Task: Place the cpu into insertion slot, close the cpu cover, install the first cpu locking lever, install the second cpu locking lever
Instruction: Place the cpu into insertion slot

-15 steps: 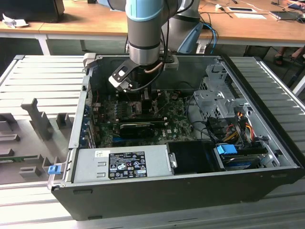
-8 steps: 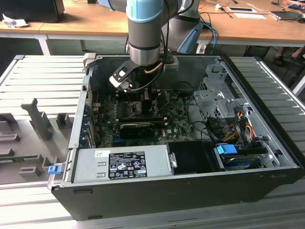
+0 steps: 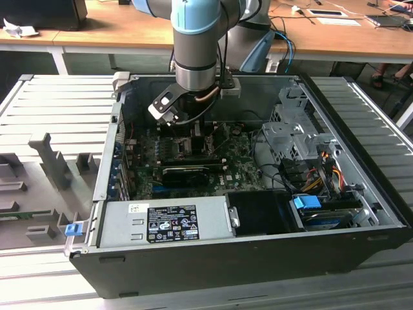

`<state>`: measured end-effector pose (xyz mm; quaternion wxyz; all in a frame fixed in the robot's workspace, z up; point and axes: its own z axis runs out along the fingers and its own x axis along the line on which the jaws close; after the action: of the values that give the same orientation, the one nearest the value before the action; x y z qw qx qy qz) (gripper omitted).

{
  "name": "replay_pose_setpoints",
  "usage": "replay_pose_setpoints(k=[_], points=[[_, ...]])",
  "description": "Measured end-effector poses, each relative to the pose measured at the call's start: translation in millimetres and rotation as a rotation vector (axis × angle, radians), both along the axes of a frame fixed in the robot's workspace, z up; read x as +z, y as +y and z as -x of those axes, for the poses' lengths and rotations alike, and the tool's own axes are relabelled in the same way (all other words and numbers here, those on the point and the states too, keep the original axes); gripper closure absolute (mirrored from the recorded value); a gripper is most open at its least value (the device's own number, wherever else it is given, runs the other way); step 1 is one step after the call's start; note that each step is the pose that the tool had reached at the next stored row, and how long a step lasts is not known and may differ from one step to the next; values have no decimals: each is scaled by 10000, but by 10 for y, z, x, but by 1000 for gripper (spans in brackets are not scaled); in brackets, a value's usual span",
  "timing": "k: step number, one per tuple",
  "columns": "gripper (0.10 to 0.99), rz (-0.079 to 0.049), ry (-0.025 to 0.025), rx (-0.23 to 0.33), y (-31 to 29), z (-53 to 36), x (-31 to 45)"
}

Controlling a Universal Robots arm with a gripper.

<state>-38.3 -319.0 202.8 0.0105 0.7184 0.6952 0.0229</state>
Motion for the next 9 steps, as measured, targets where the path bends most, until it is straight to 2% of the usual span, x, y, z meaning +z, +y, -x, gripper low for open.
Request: replay_pose_setpoints(k=[3, 4, 9], points=[[545, 1, 0, 0, 0, 0, 0], [482, 0, 0, 0, 0, 0, 0], [482, 2, 1, 0, 0, 0, 20]])
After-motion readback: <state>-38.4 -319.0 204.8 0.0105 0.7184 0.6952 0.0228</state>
